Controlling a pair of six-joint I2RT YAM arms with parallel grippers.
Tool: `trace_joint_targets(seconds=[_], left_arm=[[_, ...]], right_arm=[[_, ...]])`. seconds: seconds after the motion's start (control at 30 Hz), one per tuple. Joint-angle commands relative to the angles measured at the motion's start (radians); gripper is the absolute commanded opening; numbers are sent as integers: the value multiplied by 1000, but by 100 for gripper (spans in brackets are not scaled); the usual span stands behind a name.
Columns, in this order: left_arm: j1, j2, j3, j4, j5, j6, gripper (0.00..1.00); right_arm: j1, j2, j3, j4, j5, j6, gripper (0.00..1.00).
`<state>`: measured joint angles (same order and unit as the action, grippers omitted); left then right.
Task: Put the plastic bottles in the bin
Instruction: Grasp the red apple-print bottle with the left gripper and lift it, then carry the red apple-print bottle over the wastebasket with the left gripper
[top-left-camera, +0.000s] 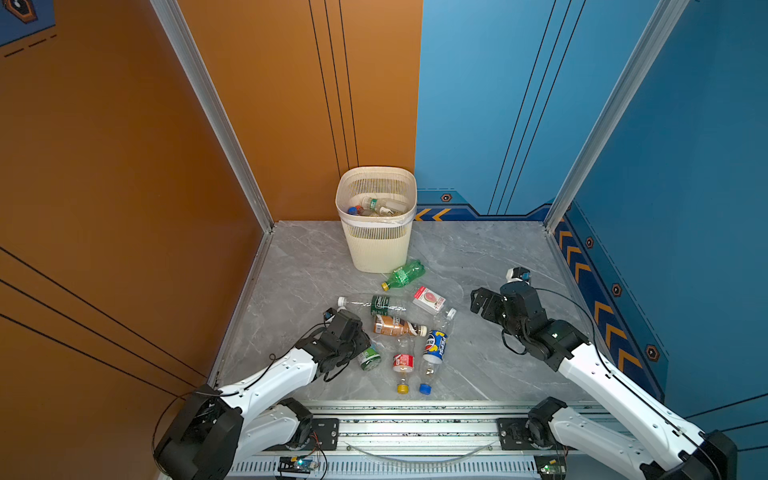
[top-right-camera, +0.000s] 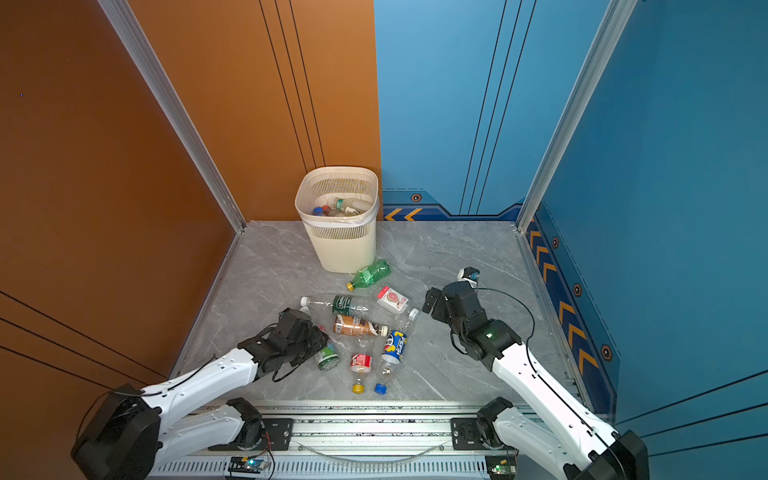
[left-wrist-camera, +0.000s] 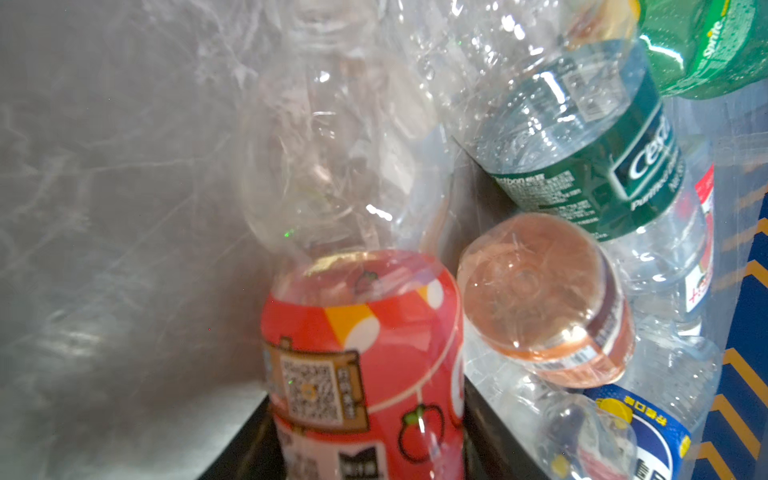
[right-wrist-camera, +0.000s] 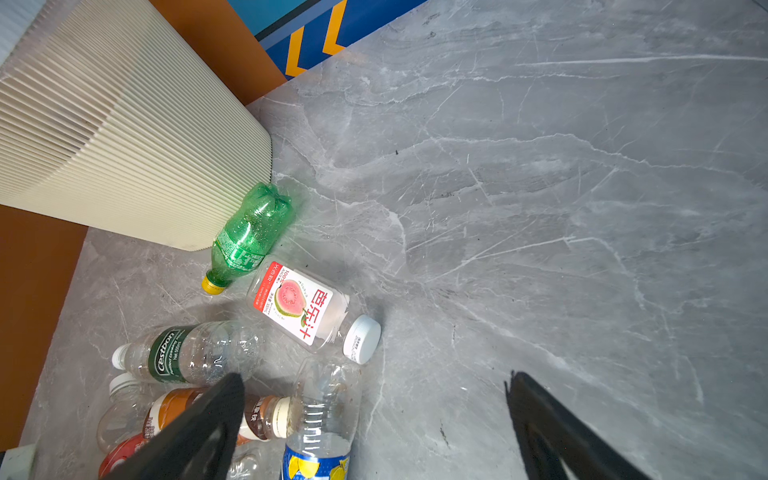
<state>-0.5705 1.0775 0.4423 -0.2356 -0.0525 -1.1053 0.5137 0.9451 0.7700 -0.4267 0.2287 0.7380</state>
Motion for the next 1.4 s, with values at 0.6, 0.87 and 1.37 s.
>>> trace_joint_targets(seconds=[0.6, 0.87, 1.37], left_arm=[[143, -401, 320, -378, -62, 151, 56], [218, -259, 544, -274, 9, 246, 55], [261, 256, 1133, -26, 121, 348, 55]], right_arm=[[-8, -21, -11, 26, -20, 20, 100], [-9, -45, -11, 0, -16, 18, 100], [-14, -68, -13, -18, -11, 18, 100]])
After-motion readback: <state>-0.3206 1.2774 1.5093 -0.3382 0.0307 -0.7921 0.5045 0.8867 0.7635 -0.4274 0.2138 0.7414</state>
